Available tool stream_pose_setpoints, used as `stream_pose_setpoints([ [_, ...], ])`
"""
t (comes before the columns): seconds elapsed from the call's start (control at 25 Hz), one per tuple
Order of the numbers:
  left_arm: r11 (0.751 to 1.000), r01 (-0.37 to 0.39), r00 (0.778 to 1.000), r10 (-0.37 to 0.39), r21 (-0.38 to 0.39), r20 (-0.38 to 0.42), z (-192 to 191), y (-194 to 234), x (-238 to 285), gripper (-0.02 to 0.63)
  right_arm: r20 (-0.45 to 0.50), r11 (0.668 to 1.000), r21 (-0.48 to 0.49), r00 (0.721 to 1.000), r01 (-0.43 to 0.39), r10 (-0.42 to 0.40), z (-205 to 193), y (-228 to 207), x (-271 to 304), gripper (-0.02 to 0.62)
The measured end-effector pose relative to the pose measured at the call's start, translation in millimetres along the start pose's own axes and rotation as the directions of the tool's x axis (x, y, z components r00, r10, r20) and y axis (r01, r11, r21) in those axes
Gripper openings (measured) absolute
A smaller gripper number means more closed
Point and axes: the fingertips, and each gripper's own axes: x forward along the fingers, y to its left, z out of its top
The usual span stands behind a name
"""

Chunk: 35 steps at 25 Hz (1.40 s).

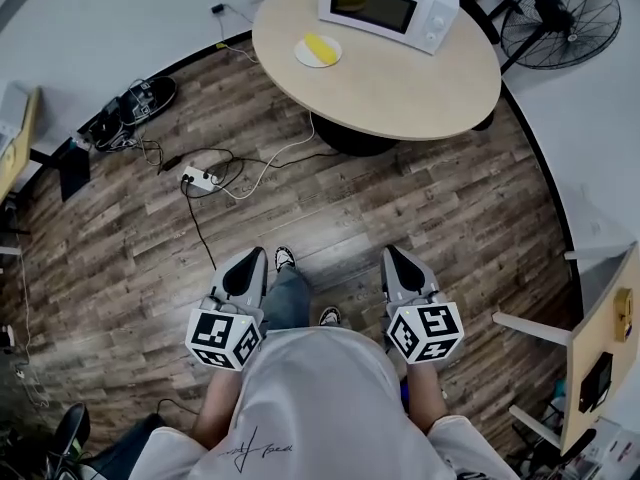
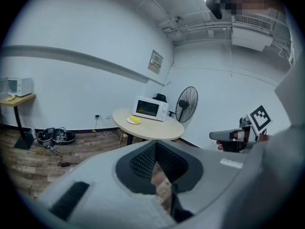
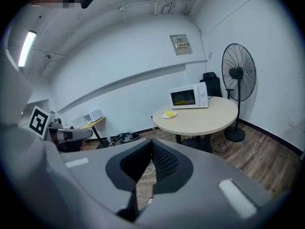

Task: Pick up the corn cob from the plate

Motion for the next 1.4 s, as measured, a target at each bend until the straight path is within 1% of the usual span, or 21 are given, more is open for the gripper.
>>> stream_pose_setpoints([
  [0.08,1.000,0.006,1.000,-0.006,0.004,-0.005,7.6,10.9,7.7,-0.002,-0.020,1.000,0.012,1.000,0.001,0.000,4.4,1.6,15.5,0.012],
  [0.2,1.000,0.007,1.000,-0.007,0.000,-0.023,14.6,30.8,18.7,-0.002,-0.059,0.999,0.027,0.998,0.028,-0.026,9.4,0.4,39.7,0.012],
  [0.4,1.000,0.011,0.999,-0.012,-0.005,-0.037,30.4,70.0,35.2,-0.002,-0.063,0.999,0.014,0.997,0.050,-0.049,29.2,10.0,77.2,0.012],
  [0.56,1.000,0.012,0.999,-0.012,-0.004,-0.039,46.2,99.1,50.7,-0.006,-0.085,0.992,0.008,0.988,0.129,-0.128,40.7,5.5,105.9,0.012],
  [0.72,1.000,0.030,0.999,-0.030,-0.006,-0.039,63.5,121.6,66.6,-0.008,-0.104,0.981,-0.013,0.975,0.196,-0.196,54.2,3.3,132.6,0.007],
  [0.76,1.000,0.025,0.999,-0.025,-0.002,-0.041,66.6,128.2,69.5,-0.008,-0.107,0.979,-0.012,0.974,0.202,-0.202,56.5,4.6,138.9,-0.002],
  [0.92,1.000,-0.022,0.998,0.023,0.019,-0.062,72.0,157.1,77.8,-0.009,-0.107,0.978,-0.011,0.972,0.208,-0.208,63.7,14.4,162.9,-0.002],
  [1.0,0.999,-0.027,0.998,0.029,0.021,-0.063,75.8,166.7,81.6,-0.009,-0.106,0.976,-0.019,0.971,0.215,-0.216,67.9,17.2,172.1,-0.002],
  [1.08,0.999,-0.027,0.998,0.028,0.021,-0.063,78.1,174.0,85.6,-0.009,-0.110,0.977,-0.021,0.971,0.210,-0.211,69.5,20.1,179.7,-0.002],
  [1.2,1.000,-0.021,0.997,0.021,0.005,-0.080,76.1,180.6,90.4,-0.010,-0.106,0.984,-0.006,0.979,0.176,-0.175,70.6,27.7,186.8,-0.002],
  [1.4,1.000,-0.009,0.996,0.008,-0.013,-0.093,77.5,185.4,98.5,-0.010,-0.073,0.998,0.012,0.995,0.067,-0.066,81.2,42.2,200.9,0.012],
])
